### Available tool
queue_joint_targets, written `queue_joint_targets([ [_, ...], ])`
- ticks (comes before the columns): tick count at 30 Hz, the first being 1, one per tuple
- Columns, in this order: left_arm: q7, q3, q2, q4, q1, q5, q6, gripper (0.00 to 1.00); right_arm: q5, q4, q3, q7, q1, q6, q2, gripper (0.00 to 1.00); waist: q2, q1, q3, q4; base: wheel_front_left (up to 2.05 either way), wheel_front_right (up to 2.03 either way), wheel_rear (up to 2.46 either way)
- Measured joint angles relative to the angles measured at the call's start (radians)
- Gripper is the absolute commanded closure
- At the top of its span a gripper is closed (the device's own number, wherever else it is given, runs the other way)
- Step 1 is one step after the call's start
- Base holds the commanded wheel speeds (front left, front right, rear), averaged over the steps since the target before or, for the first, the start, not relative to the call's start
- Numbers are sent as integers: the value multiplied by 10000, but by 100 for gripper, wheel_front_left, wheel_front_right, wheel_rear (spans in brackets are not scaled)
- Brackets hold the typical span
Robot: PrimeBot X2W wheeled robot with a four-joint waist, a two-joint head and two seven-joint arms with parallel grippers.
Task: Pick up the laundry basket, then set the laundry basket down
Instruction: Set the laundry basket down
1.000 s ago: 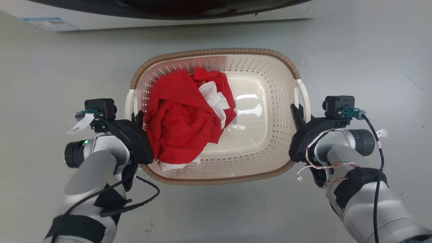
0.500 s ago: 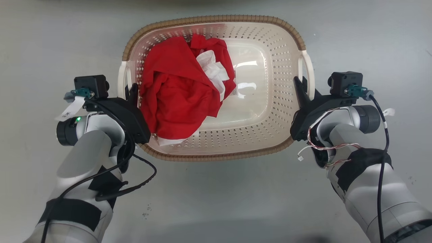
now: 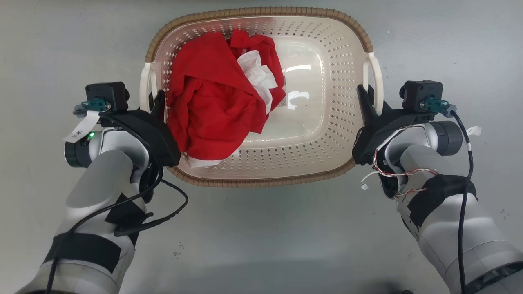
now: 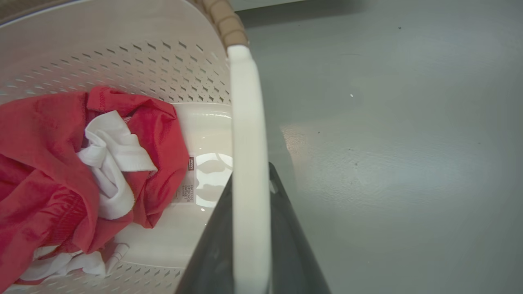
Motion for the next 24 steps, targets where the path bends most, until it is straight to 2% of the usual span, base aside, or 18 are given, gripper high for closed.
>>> queue_joint_targets([
  [18, -102, -27, 0, 222, -132, -2, -228, 100, 104, 198, -61, 6, -84, 267, 12, 100, 0, 1, 30, 14, 0, 0, 0],
  [19, -104, -17, -6, 244, -151, -6, -234, 100, 109, 209, -63, 6, -97, 359, 12, 71, 0, 1, 28, 16, 0, 0, 0],
  [20, -105, 8, -25, 274, -182, -27, -236, 2, 117, 217, -52, 8, -111, 464, 4, 29, 0, 1, 26, 21, 0, 0, 0],
  [21, -104, 21, -31, 307, -217, -52, -263, 0, 117, 230, -44, 36, -132, 522, -4, 0, 1, 2, 25, 26, 0, 0, 0],
  [24, -148, 46, 98, 387, -235, -104, -261, 0, 165, 276, -17, 115, -152, 685, -199, 0, 3, 4, 13, 47, 0, 0, 0],
])
